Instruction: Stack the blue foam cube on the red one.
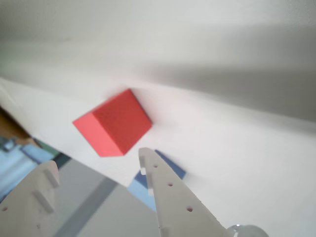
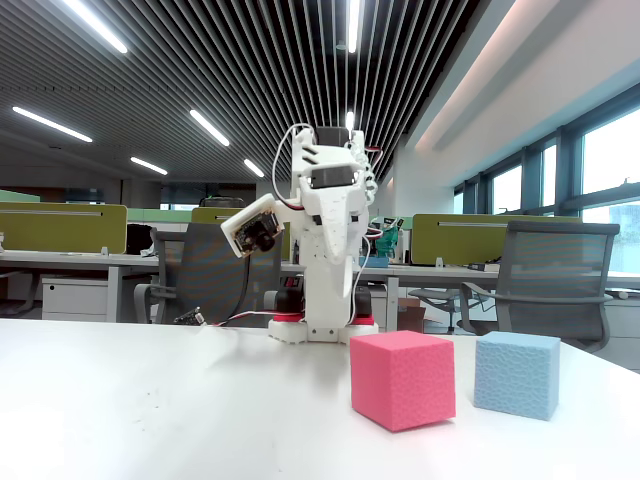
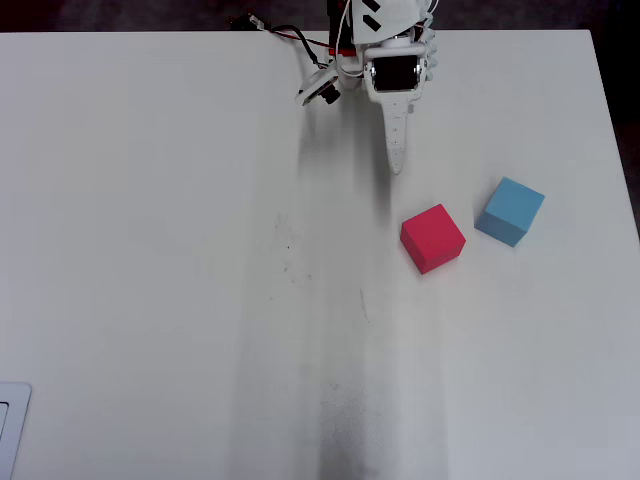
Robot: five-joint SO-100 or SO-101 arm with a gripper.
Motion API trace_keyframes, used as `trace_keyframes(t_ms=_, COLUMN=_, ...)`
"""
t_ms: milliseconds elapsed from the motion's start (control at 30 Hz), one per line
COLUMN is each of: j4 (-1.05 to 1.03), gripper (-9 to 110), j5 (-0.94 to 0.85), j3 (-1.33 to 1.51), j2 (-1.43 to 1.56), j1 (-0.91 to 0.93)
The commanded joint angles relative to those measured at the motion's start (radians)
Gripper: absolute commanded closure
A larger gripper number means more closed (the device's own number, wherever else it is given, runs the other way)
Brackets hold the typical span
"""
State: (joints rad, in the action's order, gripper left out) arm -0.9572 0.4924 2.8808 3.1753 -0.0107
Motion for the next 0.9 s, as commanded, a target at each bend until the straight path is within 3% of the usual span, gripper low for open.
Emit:
trace_keyframes(t_ms=0, j4=0.000, gripper=80, j5=-0.008, j3=-0.005, j2=0.008, j1=0.005)
trace_keyframes(t_ms=433, j4=0.127, gripper=79, j5=-0.005, j3=0.003, j2=-0.052, j1=-0.025)
trace_keyframes(t_ms=867, j4=0.006, gripper=66, j5=-0.132, j3=-0.624, j2=-0.746, j1=-0.178)
